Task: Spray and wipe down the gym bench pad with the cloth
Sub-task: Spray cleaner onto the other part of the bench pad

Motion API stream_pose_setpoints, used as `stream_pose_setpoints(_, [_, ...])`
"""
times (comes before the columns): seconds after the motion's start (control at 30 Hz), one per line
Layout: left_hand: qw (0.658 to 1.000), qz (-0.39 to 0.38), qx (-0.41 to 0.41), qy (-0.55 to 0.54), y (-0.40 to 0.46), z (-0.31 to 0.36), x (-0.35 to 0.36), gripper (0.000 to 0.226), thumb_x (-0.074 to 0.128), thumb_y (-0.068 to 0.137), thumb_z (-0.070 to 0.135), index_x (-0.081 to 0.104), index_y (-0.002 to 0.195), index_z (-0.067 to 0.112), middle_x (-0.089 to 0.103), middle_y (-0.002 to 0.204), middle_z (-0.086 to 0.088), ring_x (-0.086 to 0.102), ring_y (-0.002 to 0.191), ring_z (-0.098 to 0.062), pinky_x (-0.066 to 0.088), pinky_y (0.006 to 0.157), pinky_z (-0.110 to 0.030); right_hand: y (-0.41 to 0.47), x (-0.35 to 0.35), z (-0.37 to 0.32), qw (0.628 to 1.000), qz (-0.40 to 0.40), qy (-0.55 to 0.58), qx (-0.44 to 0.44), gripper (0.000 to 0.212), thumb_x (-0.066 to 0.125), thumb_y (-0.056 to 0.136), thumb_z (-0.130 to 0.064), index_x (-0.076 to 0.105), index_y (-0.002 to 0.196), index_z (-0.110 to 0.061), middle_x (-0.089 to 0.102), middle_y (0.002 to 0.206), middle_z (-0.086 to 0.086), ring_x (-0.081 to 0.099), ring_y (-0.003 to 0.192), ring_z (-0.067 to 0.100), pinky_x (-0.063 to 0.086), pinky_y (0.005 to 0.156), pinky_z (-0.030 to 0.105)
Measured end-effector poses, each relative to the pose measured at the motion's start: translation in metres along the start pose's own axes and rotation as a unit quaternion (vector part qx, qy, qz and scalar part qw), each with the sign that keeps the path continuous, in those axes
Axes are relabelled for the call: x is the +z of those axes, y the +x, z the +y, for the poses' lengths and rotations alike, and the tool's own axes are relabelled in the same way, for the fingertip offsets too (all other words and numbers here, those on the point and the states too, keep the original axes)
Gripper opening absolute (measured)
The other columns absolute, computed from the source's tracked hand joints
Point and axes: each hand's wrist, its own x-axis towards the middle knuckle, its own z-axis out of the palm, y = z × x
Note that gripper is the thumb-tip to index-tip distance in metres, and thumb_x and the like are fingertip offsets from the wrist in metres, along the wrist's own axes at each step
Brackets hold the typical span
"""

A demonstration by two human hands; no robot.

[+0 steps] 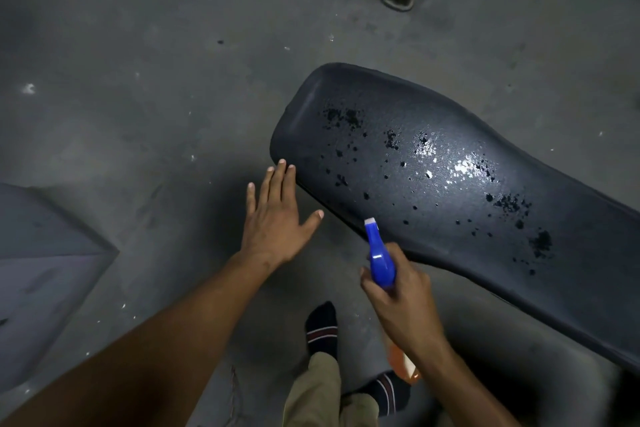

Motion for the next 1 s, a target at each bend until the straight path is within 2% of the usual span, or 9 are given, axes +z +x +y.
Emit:
stream_pose_setpoints(0.07, [1.0, -0.007, 0.006, -0.001, 0.0, 0.005, 0.0, 0.098, 0.043, 0.098, 0.067, -0.006, 0.166, 0.016, -0.014, 0.174, 0.001, -0.012, 0.161, -0.018, -0.006, 0.129, -0.052, -0.009, -0.009, 0.012, 1.0, 0.002, -0.008, 0.025, 0.016, 0.071, 0.088, -0.026, 0.055, 0.091, -0.027, 0.059, 0.066, -0.002, 0.053, 0.056, 0.013, 0.051, 0.058, 0.036])
stream_pose_setpoints(0.13, [1.0, -0.009, 0.014, 0.0, 0.001, 0.01, 0.0, 0.098, 0.042, 0.098, 0.068, -0.007, 0.166, 0.017, -0.016, 0.174, 0.001, -0.013, 0.16, -0.017, -0.007, 0.129, -0.052, -0.019, -0.018, 0.02, 0.999, 0.004, -0.002, 0.05, 0.016, 0.071, 0.09, -0.023, 0.057, 0.091, -0.029, 0.06, 0.068, 0.0, 0.057, 0.059, 0.015, 0.052, 0.058, 0.03])
stream_pose_setpoints(0.3, [0.999, -0.008, 0.04, 0.002, 0.002, 0.03, 0.003, 0.098, 0.041, 0.098, 0.068, -0.007, 0.166, 0.016, -0.016, 0.174, 0.0, -0.014, 0.16, -0.019, -0.008, 0.129, -0.051, -0.037, -0.043, 0.033, 0.993, 0.063, 0.017, 0.095, 0.022, 0.071, 0.095, -0.021, 0.057, 0.093, -0.037, 0.068, 0.083, 0.008, 0.065, 0.073, 0.024, 0.057, 0.065, 0.033])
stream_pose_setpoints(0.47, [0.996, -0.018, 0.083, 0.013, 0.0, 0.057, 0.008, 0.098, 0.042, 0.098, 0.067, -0.007, 0.166, 0.016, -0.016, 0.174, -0.001, -0.015, 0.16, -0.019, -0.009, 0.129, -0.051, -0.049, -0.061, 0.049, 0.988, 0.088, 0.008, 0.125, 0.01, 0.071, 0.094, -0.021, 0.061, 0.094, -0.023, 0.067, 0.078, 0.01, 0.064, 0.07, 0.026, 0.058, 0.068, 0.042])
stream_pose_setpoints(0.57, [0.994, -0.017, 0.104, 0.021, 0.0, 0.075, 0.013, 0.098, 0.043, 0.098, 0.067, -0.005, 0.165, 0.016, -0.014, 0.174, -0.002, -0.014, 0.161, -0.019, -0.008, 0.129, -0.05, -0.053, -0.07, 0.052, 0.986, 0.106, 0.031, 0.127, 0.014, 0.07, 0.094, -0.021, 0.059, 0.092, -0.029, 0.066, 0.08, 0.01, 0.063, 0.071, 0.025, 0.057, 0.065, 0.033])
stream_pose_setpoints(0.67, [0.992, -0.018, 0.125, 0.026, -0.001, 0.091, 0.017, 0.098, 0.045, 0.098, 0.066, -0.005, 0.165, 0.015, -0.013, 0.175, -0.002, -0.012, 0.161, -0.02, -0.008, 0.129, -0.05, -0.056, -0.079, 0.055, 0.98, 0.141, 0.054, 0.13, 0.011, 0.071, 0.094, -0.024, 0.06, 0.095, -0.025, 0.062, 0.072, 0.01, 0.056, 0.064, 0.021, 0.049, 0.058, 0.024])
stream_pose_setpoints(0.8, [0.986, -0.033, 0.158, 0.04, -0.004, 0.112, 0.023, 0.098, 0.042, 0.098, 0.066, -0.008, 0.165, 0.016, -0.016, 0.174, -0.002, -0.014, 0.16, -0.02, -0.009, 0.128, -0.05, -0.061, -0.093, 0.066, 0.962, 0.221, 0.081, 0.14, 0.013, 0.073, 0.093, -0.02, 0.063, 0.099, -0.024, 0.058, 0.064, 0.001, 0.051, 0.057, 0.007, 0.042, 0.056, 0.015])
stream_pose_setpoints(0.87, [0.983, -0.04, 0.173, 0.046, -0.005, 0.123, 0.026, 0.097, 0.042, 0.099, 0.066, -0.008, 0.165, 0.016, -0.017, 0.174, -0.002, -0.015, 0.16, -0.019, -0.01, 0.128, -0.049, -0.064, -0.103, 0.073, 0.949, 0.265, 0.093, 0.144, 0.014, 0.074, 0.092, -0.019, 0.065, 0.102, -0.024, 0.063, 0.07, -0.005, 0.055, 0.062, 0.005, 0.045, 0.063, 0.018])
stream_pose_setpoints(1.0, [0.977, -0.049, 0.202, 0.056, -0.009, 0.146, 0.033, 0.098, 0.04, 0.098, 0.067, -0.009, 0.165, 0.016, -0.017, 0.174, -0.001, -0.016, 0.16, -0.019, -0.01, 0.128, -0.049, -0.07, -0.123, 0.088, 0.934, 0.317, 0.1, 0.135, 0.017, 0.074, 0.092, -0.02, 0.066, 0.106, -0.025, 0.068, 0.086, -0.012, 0.063, 0.074, 0.011, 0.052, 0.076, 0.036])
